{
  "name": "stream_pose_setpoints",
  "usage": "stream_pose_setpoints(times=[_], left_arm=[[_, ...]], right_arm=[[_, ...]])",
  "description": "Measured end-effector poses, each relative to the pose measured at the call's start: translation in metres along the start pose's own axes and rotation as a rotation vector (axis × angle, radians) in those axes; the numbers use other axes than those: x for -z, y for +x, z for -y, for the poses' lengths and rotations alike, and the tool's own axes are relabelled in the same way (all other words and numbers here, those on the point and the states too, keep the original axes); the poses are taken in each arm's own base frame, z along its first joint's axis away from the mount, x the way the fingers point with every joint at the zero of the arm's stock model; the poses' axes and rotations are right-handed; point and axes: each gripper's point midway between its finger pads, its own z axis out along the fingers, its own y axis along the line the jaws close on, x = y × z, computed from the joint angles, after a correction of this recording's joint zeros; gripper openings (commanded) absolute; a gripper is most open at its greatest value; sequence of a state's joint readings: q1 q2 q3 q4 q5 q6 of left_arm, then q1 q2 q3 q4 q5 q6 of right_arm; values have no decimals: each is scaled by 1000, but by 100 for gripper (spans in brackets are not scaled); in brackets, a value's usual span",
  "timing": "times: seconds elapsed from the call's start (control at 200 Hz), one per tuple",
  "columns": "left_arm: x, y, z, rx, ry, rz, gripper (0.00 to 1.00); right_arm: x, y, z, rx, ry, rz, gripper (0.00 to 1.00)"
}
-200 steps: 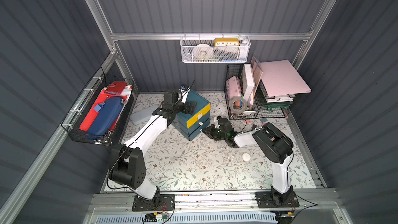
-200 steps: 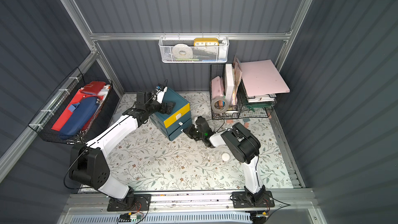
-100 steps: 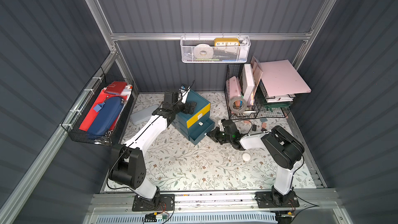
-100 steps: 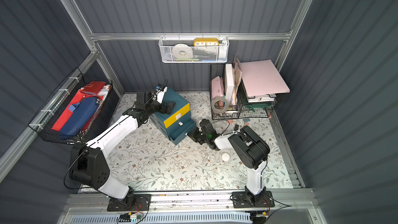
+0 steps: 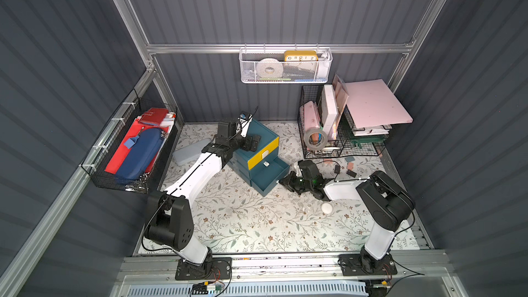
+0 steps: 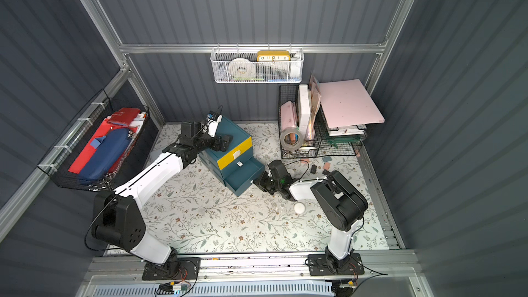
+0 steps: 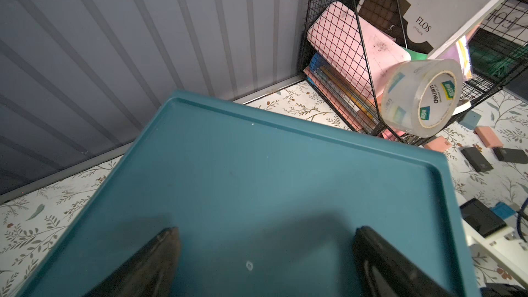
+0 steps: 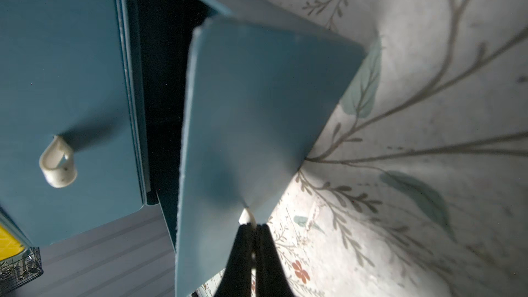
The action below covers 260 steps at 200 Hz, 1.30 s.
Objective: Put the bluetooth earphones in the drawer according to color
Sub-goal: Open the drawer in the storage box, then pick up the Bluetooth earphone from the center of the board.
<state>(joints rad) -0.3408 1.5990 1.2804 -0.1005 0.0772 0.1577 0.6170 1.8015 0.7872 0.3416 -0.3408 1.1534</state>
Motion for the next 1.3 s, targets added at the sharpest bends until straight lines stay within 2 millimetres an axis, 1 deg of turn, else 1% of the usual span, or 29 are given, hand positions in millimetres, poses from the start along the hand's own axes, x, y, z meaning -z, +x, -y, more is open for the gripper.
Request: stream_pose_setpoints(times=[0.105, 0.155, 0.24, 0.285, 0.325, 0.365, 0.39, 0.405, 0.425, 0.44, 0.47, 0.58, 0.66, 0.745, 0.866, 0.991, 1.076, 1.146, 1.226, 1.301], left_arm=[[0, 0, 0, 0, 0, 0, 99], [0, 0, 0, 0, 0, 0, 99], [0, 0, 0, 0, 0, 0, 99], [0, 0, 0, 0, 0, 0, 99], [0, 0, 0, 0, 0, 0, 99], [0, 0, 0, 0, 0, 0, 99], [0, 0, 0, 0, 0, 0, 99], [0, 0, 0, 0, 0, 0, 99], [0, 0, 0, 0, 0, 0, 100], [0, 0, 0, 0, 0, 0, 99], [0, 0, 0, 0, 0, 0, 100], [0, 0, 0, 0, 0, 0, 99], [0, 0, 0, 0, 0, -1, 99], [0, 0, 0, 0, 0, -1, 99], [0, 0, 0, 0, 0, -1, 99], [0, 0, 0, 0, 1, -1, 99], [0, 0, 0, 0, 0, -1, 99], [0, 0, 0, 0, 0, -1, 100], [0, 0, 0, 0, 0, -1, 100], [0, 0, 0, 0, 0, -1, 99]], right_arm=[[0, 0, 1, 1, 4, -2, 0], [0, 0, 1, 1, 4, -1, 3], [1, 1, 0, 6, 4, -2, 6], [2, 0, 0, 9, 4, 0, 9], [3, 0, 0, 13, 7, 1, 17], [5, 0, 0, 11, 9, 4, 27], [6, 0, 0, 18, 11, 6, 38], [6, -1, 0, 17, 14, 9, 50], [7, -1, 0, 22, 13, 8, 59], [8, -2, 0, 20, 16, 12, 62], [9, -2, 0, 21, 17, 12, 65], [11, -3, -2, 39, 14, 14, 70], [16, -4, -5, 54, 11, 18, 70], [25, -6, -11, 81, 13, 29, 71], [48, -14, -15, 120, 54, 61, 73], [83, -31, -15, 166, 134, 125, 76], [109, -42, -10, 196, 220, 164, 81], [129, -48, -2, 218, 304, 183, 83], [149, -46, 12, 237, 402, 180, 85], [163, -39, 32, 236, 503, 155, 85]])
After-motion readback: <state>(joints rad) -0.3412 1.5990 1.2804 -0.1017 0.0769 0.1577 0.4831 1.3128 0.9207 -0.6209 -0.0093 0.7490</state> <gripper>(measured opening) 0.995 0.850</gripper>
